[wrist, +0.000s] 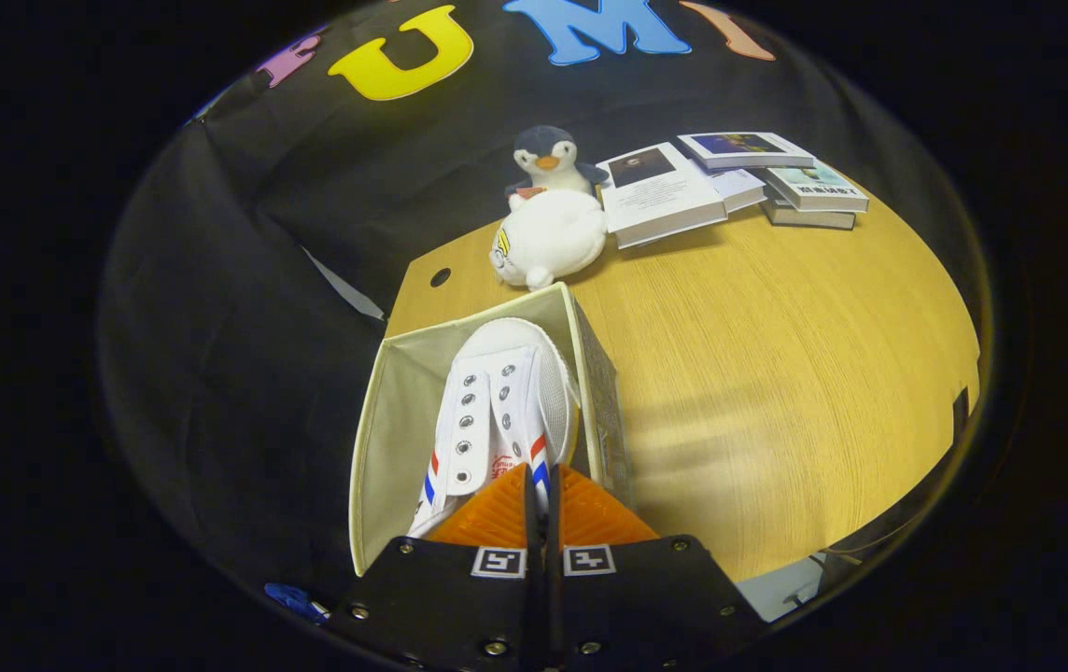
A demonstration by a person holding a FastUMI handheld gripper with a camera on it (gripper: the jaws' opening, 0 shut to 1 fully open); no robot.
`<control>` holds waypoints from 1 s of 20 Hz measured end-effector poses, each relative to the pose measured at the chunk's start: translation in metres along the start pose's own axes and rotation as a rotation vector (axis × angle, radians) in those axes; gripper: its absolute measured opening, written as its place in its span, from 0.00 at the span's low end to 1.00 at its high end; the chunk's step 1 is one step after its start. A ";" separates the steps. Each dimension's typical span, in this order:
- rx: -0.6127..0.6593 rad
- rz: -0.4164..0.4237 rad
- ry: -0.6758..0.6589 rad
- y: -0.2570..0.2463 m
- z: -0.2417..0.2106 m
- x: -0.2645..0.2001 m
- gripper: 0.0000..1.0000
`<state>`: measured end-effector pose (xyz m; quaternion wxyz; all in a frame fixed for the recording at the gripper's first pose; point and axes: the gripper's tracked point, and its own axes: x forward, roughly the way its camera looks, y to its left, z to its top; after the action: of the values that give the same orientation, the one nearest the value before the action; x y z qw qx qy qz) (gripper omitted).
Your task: Open the storage box then place both shoes into the box .Put the left shoe in first, then the right shoe, with the right side of both shoes facing outward in a uniform manner.
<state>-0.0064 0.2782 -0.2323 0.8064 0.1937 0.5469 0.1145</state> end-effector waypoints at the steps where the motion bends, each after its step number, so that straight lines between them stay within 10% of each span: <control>1: -0.006 -0.008 -0.004 0.000 -0.001 0.000 0.01; 5: -0.054 0.021 -0.089 0.011 0.020 -0.014 0.32; 8: -0.114 -0.011 -0.169 0.005 0.044 -0.037 0.97; 20: -0.258 0.021 -0.450 -0.025 0.105 -0.140 0.99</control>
<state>0.0378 0.1802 -0.0914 0.9245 0.1158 0.3326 0.1457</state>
